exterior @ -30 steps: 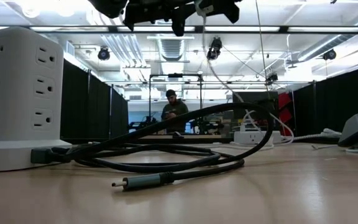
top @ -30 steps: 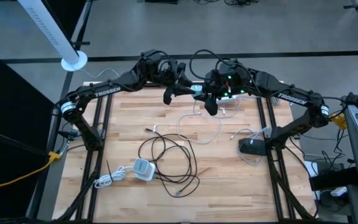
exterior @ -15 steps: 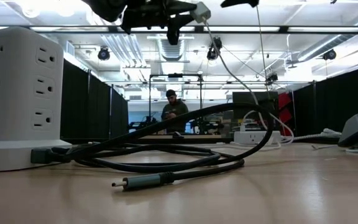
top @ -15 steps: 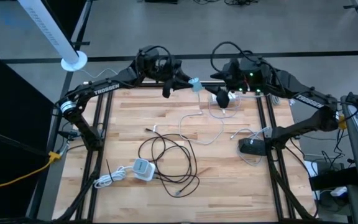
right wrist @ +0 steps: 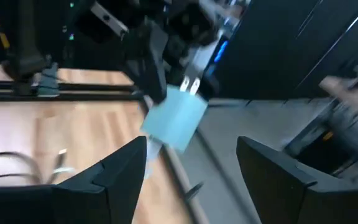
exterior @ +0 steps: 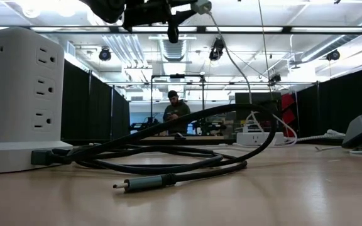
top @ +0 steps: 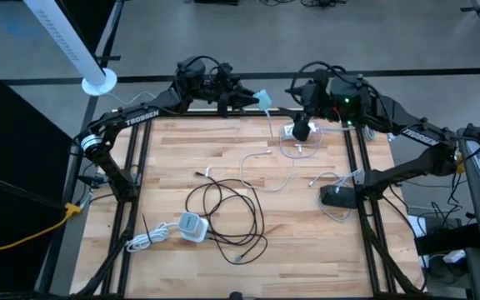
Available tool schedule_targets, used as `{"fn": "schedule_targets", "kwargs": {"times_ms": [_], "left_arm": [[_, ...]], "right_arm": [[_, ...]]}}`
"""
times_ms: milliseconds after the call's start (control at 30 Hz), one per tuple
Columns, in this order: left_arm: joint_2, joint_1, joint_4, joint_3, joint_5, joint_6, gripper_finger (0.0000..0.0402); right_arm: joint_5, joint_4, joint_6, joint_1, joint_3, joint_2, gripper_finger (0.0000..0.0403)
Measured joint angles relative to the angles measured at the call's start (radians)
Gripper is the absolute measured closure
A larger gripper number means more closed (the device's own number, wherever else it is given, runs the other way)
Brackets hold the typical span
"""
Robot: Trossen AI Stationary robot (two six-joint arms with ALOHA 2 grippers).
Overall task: Plug in charger cables
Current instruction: Insert the white charger adapter into the top outlet extension
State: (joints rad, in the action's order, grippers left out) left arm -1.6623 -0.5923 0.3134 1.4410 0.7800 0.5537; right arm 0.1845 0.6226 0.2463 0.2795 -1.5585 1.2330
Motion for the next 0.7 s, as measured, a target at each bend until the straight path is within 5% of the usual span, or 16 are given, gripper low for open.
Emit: {"fn": "schedule_targets", "kwargs": {"times_ms": [433,700], "left_arm": [[0.0,-0.006,0.246,0.0,-0.243,0.42,0.0298],[-0.002,-0.013,0.31,0.0,-0.269,0.548,0.0298]], "right_arm": [[0.347,-0.409,0.317,-0.105,0.0,0.128,0.0202],[0.358,-0.576,0.37,-0.105,0.0,0.171,0.0181]]}}
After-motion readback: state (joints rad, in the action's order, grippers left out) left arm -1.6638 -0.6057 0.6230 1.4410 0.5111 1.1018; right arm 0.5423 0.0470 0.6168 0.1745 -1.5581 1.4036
